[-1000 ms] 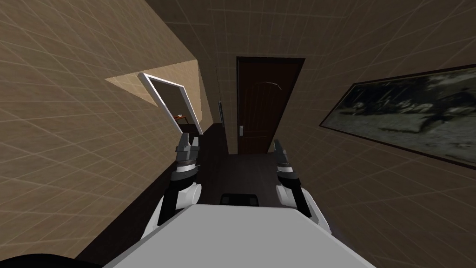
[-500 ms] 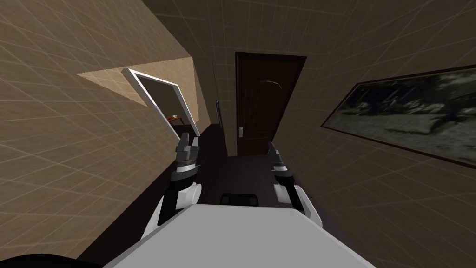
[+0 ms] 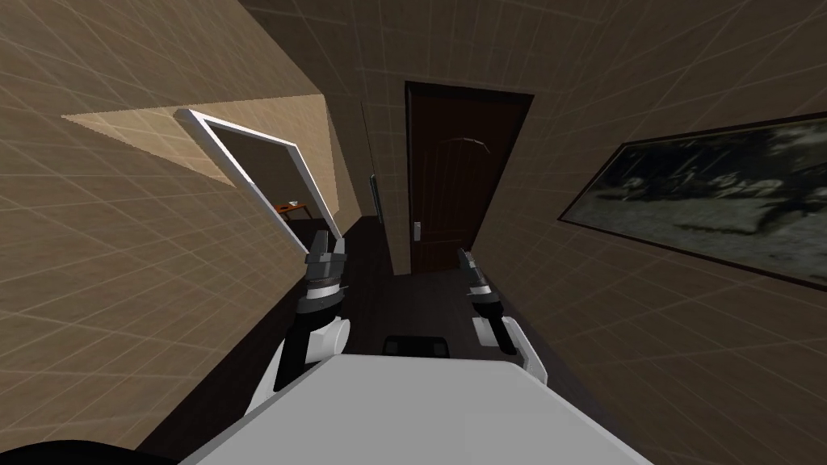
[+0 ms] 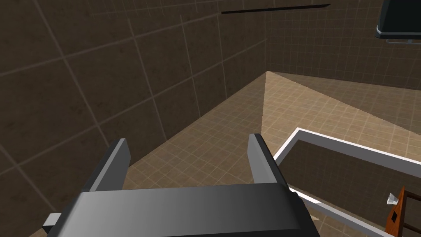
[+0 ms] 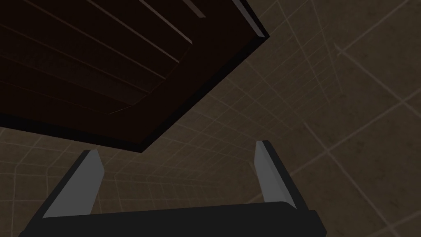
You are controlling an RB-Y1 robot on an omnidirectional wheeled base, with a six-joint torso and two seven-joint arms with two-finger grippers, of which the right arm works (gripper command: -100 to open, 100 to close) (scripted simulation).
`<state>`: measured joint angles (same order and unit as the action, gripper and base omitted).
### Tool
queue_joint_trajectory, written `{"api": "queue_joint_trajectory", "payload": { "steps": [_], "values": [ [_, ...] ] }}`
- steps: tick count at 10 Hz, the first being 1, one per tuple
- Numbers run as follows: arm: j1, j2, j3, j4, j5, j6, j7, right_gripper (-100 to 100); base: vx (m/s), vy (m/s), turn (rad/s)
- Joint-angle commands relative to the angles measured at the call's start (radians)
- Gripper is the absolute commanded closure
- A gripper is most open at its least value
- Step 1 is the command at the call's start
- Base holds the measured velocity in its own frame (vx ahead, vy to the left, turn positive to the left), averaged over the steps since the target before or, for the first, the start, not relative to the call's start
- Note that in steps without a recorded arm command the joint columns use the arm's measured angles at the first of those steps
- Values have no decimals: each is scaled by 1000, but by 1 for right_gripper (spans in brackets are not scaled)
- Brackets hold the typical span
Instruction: Pull the door open
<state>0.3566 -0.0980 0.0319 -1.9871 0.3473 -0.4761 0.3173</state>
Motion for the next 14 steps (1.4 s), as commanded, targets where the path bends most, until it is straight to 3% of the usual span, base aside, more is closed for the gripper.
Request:
{"api": "queue_joint_trajectory", "payload": {
  "steps": [1, 9, 14],
  "values": [
    [-15, -6, 1, 34, 34, -1, 16, -100, 142, 94, -97],
    [-107, -16, 10, 226, 198, -12, 100, -100, 142, 88, -106],
    [-148, -19, 14, 312, 272, -17, 138, -100, 124, 73, -78]
  ]
}}
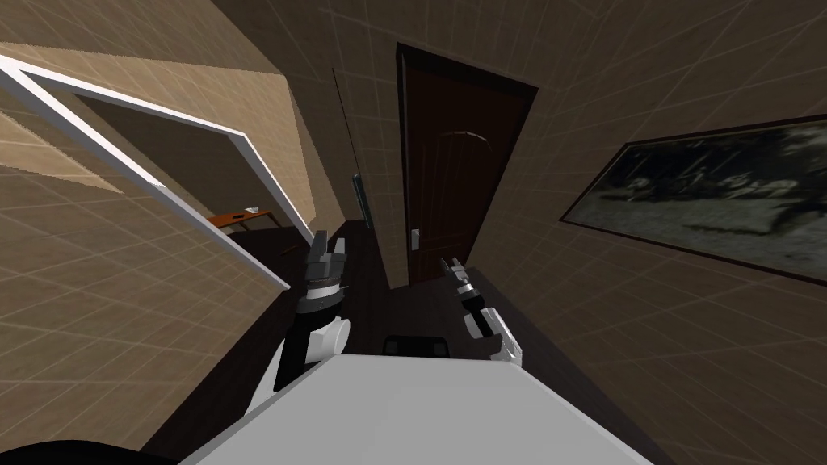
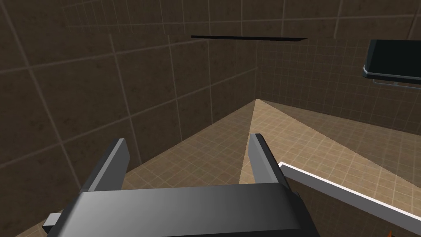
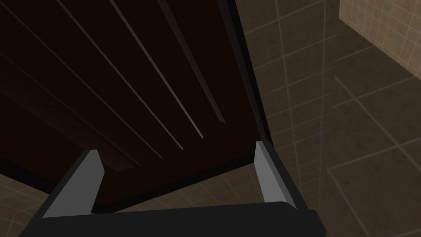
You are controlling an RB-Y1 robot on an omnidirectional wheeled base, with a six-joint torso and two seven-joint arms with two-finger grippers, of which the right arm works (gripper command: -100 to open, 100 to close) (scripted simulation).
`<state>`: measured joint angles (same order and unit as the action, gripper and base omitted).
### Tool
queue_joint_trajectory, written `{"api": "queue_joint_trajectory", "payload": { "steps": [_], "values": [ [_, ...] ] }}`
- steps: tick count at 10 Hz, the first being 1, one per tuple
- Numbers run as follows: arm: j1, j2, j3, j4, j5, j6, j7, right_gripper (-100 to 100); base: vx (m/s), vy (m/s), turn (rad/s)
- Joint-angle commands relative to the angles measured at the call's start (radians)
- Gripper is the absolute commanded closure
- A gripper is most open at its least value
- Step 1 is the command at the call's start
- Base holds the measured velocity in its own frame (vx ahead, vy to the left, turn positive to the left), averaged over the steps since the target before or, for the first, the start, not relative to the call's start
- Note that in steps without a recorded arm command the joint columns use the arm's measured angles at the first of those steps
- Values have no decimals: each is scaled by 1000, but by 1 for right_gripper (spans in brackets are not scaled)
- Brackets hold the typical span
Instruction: Pull the door open
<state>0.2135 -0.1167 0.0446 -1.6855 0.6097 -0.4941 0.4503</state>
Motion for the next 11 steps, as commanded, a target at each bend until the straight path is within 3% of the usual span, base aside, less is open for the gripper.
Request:
{"api": "queue_joint_trajectory", "payload": {
  "steps": [1, 11],
  "values": [
    [-18, -1, 2, 38, 33, -1, 17, -100, 139, 90, -103],
    [-115, -4, 11, 240, 208, -13, 106, -100, 139, 98, -91]
  ]
}}
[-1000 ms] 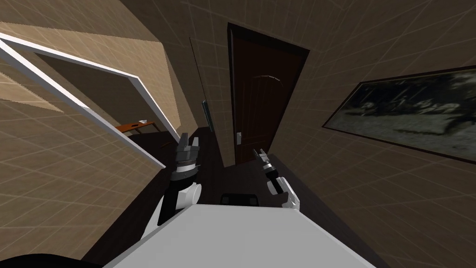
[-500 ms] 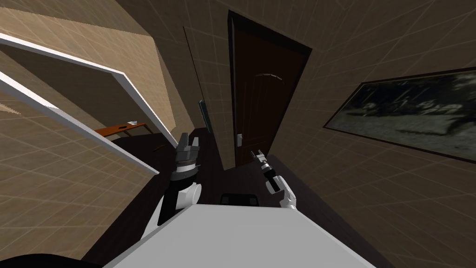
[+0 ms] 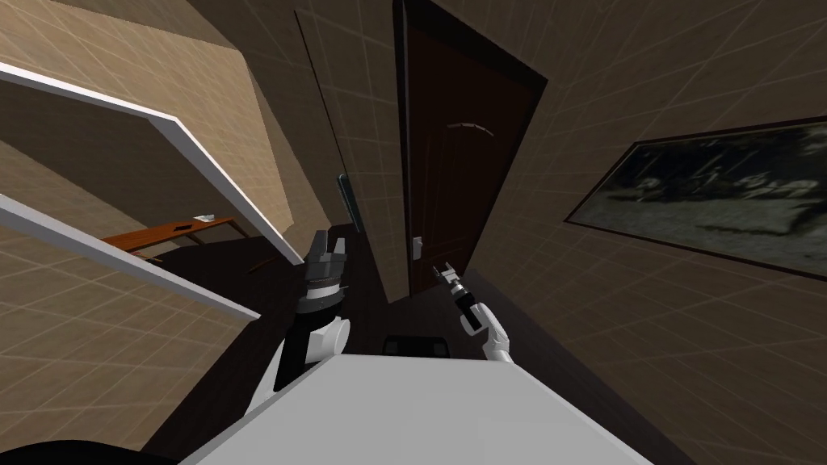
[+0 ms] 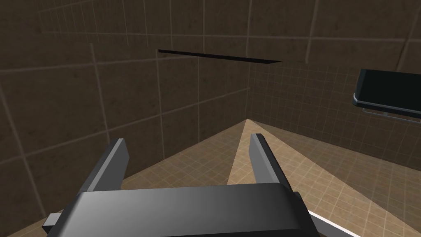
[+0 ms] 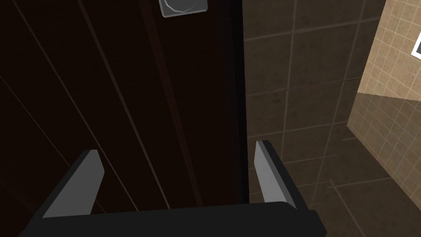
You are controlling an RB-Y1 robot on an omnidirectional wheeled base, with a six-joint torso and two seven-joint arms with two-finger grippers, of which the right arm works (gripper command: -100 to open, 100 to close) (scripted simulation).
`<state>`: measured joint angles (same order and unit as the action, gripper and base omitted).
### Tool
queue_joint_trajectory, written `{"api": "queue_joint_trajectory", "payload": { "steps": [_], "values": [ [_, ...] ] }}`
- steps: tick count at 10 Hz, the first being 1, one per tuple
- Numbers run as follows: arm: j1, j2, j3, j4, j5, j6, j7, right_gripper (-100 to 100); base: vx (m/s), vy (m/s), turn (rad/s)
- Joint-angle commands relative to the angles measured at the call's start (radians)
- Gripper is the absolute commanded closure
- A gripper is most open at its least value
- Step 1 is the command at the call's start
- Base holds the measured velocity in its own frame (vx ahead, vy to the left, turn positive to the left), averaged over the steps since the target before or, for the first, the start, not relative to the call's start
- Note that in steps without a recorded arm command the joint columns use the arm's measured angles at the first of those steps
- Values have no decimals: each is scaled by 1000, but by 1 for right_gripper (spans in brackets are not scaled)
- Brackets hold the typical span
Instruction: Pull the door open
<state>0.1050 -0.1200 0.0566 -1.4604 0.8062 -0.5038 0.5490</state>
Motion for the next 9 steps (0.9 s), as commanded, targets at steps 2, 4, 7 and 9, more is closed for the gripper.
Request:
{"api": "queue_joint_trajectory", "payload": {
  "steps": [2, 4, 7, 9],
  "values": [
    [-23, -1, 1, 49, 40, -5, 22, -100, 173, 108, -73],
    [-34, -1, 2, 72, 59, -6, 32, -100, 108, 88, -57],
    [-55, -1, 4, 117, 98, -9, 51, -100, 159, 97, -73],
    [-58, 0, -19, 121, 84, -8, 56, -100, 30, 27, 106]
  ]
}}
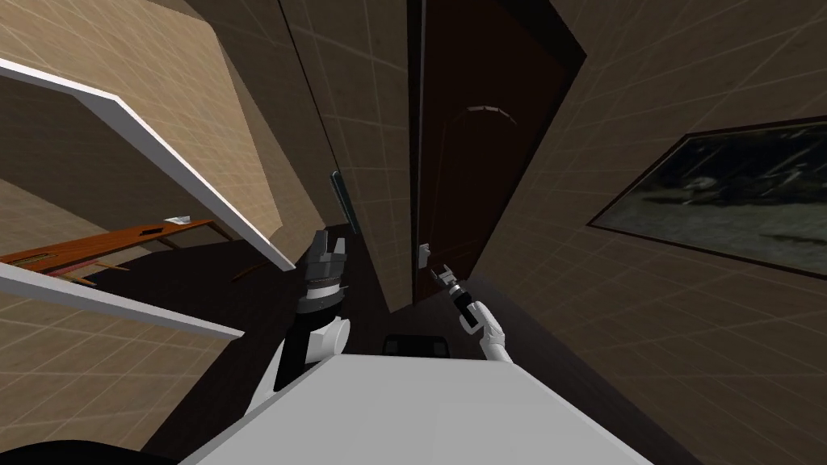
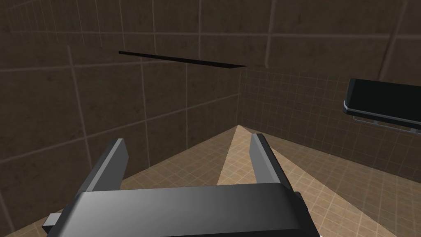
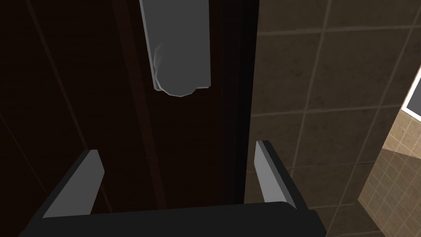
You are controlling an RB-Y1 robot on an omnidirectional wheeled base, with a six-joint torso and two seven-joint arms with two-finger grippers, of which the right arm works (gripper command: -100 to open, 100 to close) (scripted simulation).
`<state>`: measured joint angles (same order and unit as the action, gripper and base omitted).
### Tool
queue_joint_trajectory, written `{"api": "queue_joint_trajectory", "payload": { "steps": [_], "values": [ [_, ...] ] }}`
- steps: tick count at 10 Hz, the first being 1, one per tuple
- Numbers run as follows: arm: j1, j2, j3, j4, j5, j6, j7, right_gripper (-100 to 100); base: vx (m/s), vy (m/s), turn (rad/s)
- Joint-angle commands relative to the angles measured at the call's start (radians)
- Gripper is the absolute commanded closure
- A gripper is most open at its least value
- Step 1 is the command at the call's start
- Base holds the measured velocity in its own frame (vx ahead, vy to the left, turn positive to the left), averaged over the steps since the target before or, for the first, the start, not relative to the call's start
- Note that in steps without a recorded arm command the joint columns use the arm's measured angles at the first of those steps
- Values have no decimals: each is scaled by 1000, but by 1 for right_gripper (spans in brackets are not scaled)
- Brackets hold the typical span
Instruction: Pull the door open
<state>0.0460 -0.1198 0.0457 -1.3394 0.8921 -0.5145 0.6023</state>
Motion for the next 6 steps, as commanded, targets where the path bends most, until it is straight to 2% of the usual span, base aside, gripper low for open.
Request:
{"api": "queue_joint_trajectory", "payload": {
  "steps": [1, 3, 6],
  "values": [
    [-2, 0, -19, 4, -5, 4, 7, -100, -40, 11, 240],
    [-13, 0, -63, 22, -18, 9, 23, -100, -51, 18, 301],
    [-27, 0, -120, 45, -35, 17, 43, -100, -18, 17, 193]
  ]
}}
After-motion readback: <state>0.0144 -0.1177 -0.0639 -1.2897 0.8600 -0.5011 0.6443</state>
